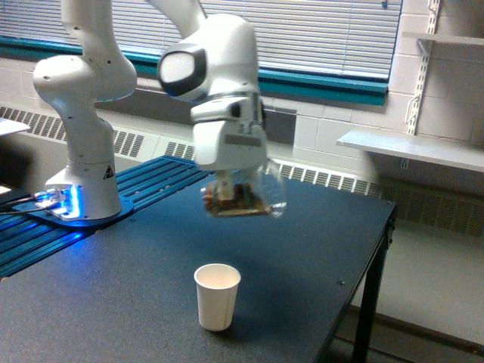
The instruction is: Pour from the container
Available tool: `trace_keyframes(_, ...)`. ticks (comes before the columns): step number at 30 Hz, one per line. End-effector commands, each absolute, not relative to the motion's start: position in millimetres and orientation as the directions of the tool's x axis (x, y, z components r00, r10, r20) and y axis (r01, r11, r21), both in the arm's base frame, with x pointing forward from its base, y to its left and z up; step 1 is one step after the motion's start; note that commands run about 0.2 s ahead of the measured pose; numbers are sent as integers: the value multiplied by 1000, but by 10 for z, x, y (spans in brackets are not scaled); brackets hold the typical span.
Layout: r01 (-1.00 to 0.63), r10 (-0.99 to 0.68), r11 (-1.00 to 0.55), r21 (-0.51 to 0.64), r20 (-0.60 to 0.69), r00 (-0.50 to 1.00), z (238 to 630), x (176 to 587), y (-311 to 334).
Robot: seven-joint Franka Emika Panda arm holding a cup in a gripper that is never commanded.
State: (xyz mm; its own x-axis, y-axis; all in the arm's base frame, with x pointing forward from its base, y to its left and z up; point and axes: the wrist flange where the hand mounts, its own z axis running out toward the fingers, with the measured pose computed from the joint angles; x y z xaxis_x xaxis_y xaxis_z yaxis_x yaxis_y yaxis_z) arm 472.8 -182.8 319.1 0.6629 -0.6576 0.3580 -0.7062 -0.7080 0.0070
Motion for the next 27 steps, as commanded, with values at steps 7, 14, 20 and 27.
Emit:
trace_keyframes(7,-740,-678,-671,48,366,638,3044,4248,-2167)
trace_keyframes(14,-741,-676,-666,84,351,648,2913,4048,-2229)
trace_keyframes(20,-740,-676,-662,115,335,657,2814,3947,-2255)
trace_keyframes(27,-725,-661,-671,152,318,679,2718,3946,-2245)
